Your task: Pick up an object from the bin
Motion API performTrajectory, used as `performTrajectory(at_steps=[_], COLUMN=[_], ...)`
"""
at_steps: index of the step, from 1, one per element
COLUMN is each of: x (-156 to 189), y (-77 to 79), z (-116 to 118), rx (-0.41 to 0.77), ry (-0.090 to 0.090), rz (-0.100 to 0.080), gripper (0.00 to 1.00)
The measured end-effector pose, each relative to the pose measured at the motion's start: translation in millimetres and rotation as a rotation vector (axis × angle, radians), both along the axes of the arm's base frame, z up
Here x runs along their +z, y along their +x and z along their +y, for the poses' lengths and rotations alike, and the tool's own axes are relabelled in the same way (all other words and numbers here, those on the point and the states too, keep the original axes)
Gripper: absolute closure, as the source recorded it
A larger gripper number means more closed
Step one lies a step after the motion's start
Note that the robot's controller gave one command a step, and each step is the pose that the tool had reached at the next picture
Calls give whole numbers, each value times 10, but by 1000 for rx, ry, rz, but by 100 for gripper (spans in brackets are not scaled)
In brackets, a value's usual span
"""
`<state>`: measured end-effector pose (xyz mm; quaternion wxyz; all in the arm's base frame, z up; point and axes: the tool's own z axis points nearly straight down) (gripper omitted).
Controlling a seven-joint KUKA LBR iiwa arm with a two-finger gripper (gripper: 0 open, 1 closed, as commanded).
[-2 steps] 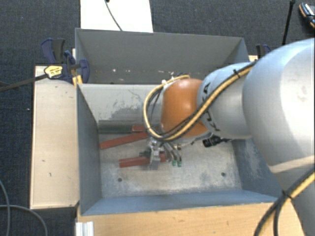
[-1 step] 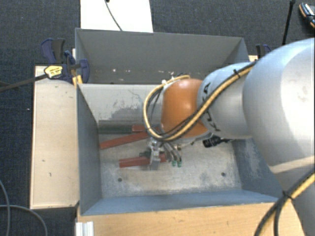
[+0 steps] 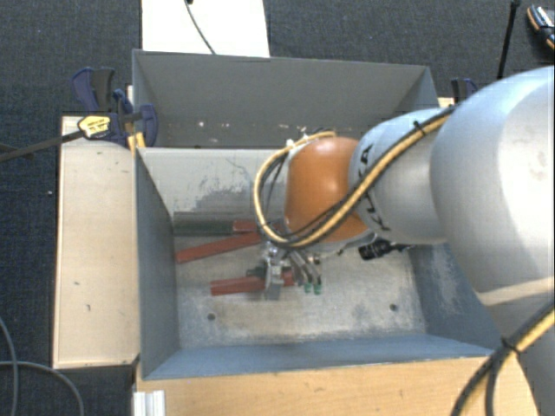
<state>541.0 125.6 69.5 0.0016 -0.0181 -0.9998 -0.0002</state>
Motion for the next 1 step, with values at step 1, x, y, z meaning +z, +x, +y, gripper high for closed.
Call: performTrajectory(at_steps=[1], x=[166], y=[-10], z=[-4], rx=[0], ry=[-1], rz=[4], gripper=[100])
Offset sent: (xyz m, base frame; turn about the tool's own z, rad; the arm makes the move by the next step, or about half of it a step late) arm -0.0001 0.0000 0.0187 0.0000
